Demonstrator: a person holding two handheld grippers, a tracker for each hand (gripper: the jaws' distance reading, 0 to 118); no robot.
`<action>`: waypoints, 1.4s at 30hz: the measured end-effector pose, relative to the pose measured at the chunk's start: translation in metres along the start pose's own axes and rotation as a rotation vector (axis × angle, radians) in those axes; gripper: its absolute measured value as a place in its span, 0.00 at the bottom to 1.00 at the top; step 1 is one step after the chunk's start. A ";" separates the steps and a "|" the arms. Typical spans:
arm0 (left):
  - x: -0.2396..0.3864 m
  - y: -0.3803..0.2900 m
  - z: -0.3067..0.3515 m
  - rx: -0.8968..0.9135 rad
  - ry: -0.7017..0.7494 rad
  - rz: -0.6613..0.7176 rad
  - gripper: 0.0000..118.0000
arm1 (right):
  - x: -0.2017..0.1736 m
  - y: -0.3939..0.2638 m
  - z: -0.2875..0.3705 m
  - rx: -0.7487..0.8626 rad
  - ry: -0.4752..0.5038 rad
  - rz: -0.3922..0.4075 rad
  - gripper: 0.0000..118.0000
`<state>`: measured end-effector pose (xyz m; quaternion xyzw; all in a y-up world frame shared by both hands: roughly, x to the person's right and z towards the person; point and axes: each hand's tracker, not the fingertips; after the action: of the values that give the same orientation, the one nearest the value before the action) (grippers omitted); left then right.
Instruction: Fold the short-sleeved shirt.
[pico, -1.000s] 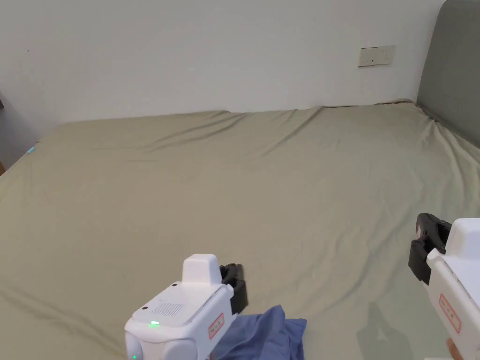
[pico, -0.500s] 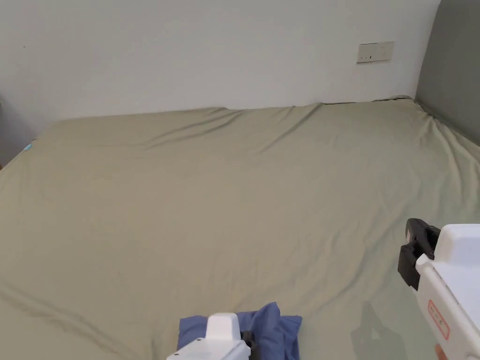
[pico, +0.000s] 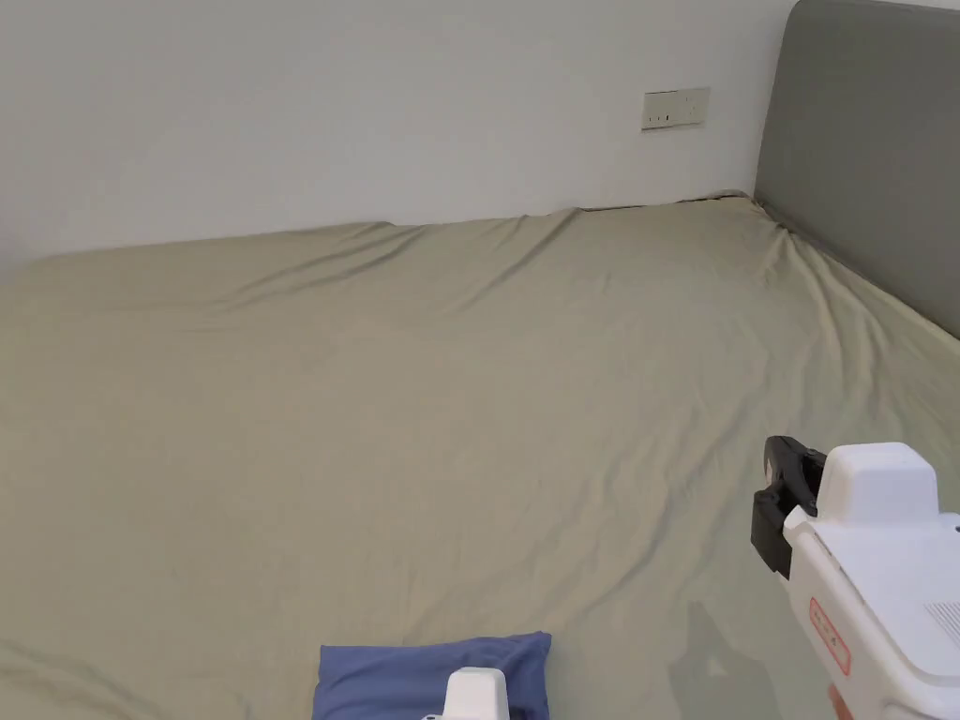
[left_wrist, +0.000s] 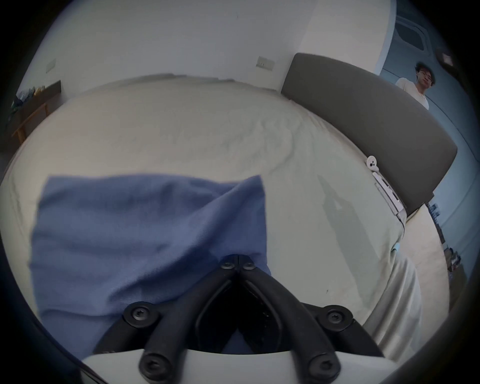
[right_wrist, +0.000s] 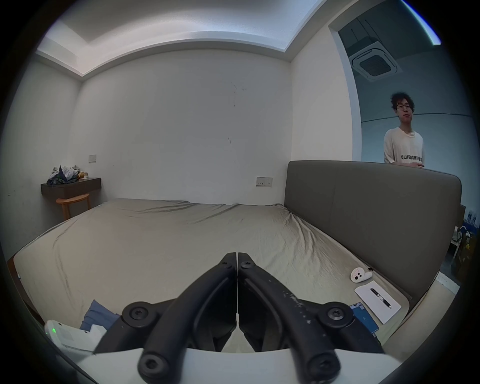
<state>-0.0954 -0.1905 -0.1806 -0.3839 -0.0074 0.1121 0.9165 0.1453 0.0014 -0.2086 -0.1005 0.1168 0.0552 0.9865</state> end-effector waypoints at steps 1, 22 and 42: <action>0.001 0.006 0.012 0.064 0.001 -0.022 0.00 | -0.001 0.001 0.001 0.003 0.001 0.003 0.02; -0.103 0.155 0.206 0.760 0.328 -0.187 0.00 | -0.054 0.046 0.011 0.143 0.042 0.043 0.02; -0.163 0.138 0.240 0.810 0.433 -0.089 0.00 | -0.088 0.062 0.023 0.154 0.068 0.069 0.02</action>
<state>-0.3059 0.0371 -0.0970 -0.0085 0.2121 -0.0160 0.9771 0.0571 0.0587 -0.1770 -0.0221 0.1577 0.0764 0.9843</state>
